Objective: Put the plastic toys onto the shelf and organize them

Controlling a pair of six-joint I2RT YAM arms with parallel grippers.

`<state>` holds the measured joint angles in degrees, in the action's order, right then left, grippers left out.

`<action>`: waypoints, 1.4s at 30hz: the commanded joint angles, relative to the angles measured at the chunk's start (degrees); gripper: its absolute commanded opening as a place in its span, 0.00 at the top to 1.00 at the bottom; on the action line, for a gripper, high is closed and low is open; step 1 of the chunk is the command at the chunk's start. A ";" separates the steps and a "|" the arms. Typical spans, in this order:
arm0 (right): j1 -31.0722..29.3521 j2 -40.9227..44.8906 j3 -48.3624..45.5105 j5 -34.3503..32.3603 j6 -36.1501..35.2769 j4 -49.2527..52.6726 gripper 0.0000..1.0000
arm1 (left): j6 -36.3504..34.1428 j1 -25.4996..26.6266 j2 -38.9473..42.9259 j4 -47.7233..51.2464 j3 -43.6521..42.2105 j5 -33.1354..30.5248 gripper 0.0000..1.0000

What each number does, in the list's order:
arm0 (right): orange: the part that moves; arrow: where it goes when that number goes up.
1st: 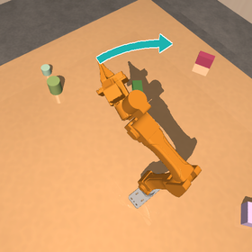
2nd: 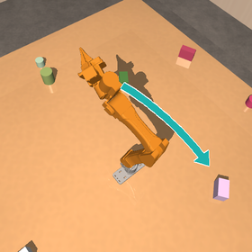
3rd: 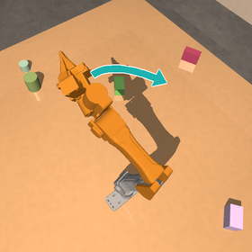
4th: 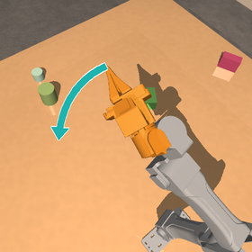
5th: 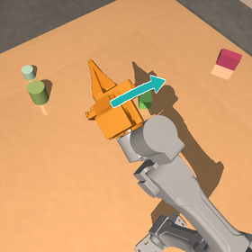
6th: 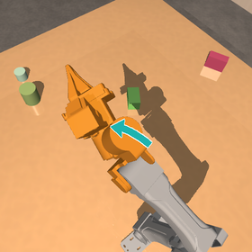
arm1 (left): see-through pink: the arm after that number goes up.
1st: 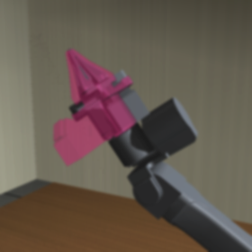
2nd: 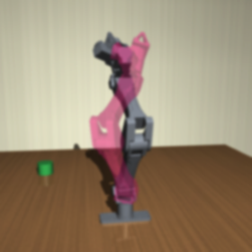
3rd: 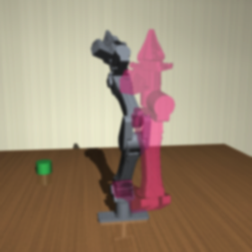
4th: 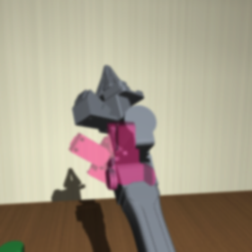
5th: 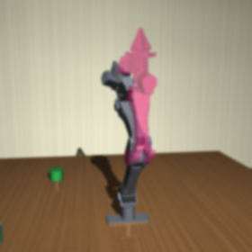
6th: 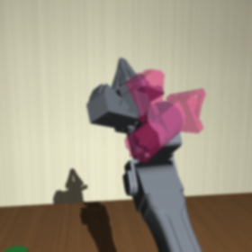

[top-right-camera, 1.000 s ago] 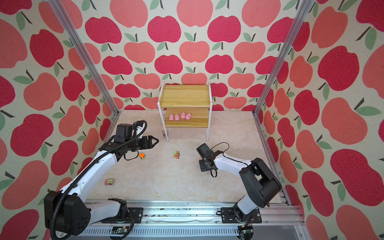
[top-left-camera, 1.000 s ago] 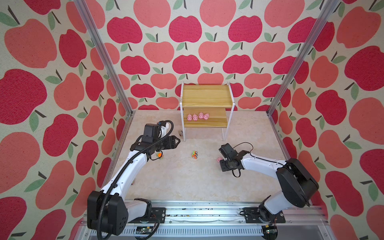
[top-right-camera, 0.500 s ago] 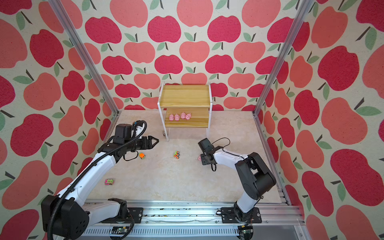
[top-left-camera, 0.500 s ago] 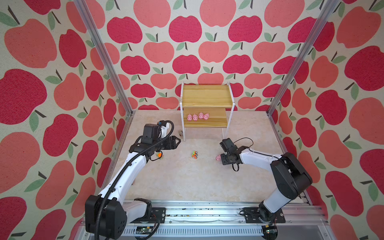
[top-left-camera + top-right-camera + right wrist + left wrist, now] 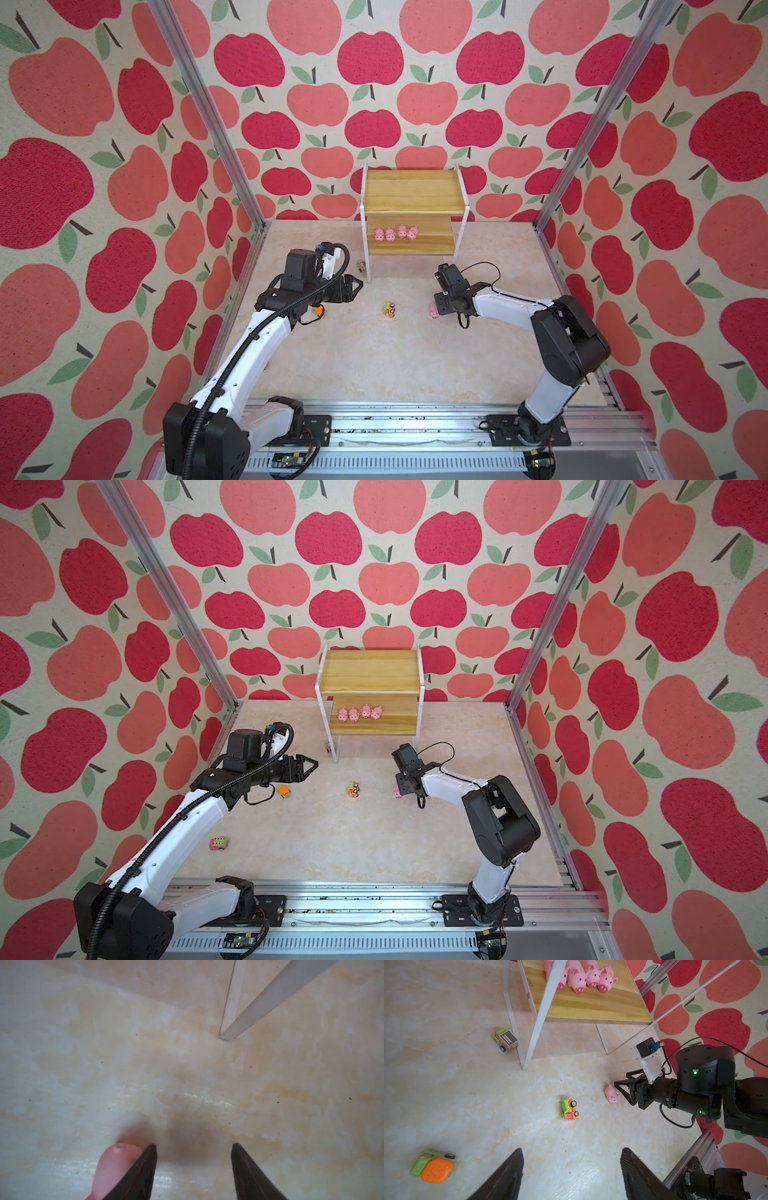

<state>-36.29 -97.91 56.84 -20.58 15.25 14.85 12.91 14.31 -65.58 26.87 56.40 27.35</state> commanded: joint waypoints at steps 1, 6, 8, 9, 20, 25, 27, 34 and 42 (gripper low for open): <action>-0.36 8.15 -4.53 -3.02 1.12 -0.46 0.39 | -1.94 0.28 2.11 1.72 0.68 -0.85 0.23; -5.18 20.89 -17.80 0.01 6.27 -13.12 0.38 | -1.66 0.62 3.00 -0.80 -1.97 -0.03 0.23; -7.39 24.18 -24.05 -0.25 9.47 -20.72 0.39 | -1.48 1.03 3.00 -1.82 -2.83 0.13 0.23; -8.70 25.15 -26.84 -0.96 11.74 -24.47 0.39 | -1.42 1.13 2.98 -2.17 -3.19 0.23 0.23; -17.51 13.06 -35.11 -8.69 16.07 -51.51 0.41 | -1.31 1.58 5.35 -3.50 -3.86 2.35 0.23; -17.85 6.53 -34.86 -12.44 18.63 -55.71 0.42 | -1.48 1.60 6.82 -3.45 -4.10 2.00 0.23; -17.84 5.02 -34.19 -12.80 18.42 -56.01 0.43 | -1.65 1.60 7.26 -3.39 -4.18 1.86 0.23; -16.51 -0.94 -31.81 -11.65 16.72 -58.46 0.51 | -1.92 1.72 7.76 -3.23 -4.35 1.40 0.23; -14.30 1.42 -32.72 -9.25 12.30 -58.68 0.86 | -1.96 2.13 6.55 -3.40 -4.20 1.65 0.23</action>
<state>-51.11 -99.63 25.10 -30.46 29.98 -44.80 12.19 16.16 -58.65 24.25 52.64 28.51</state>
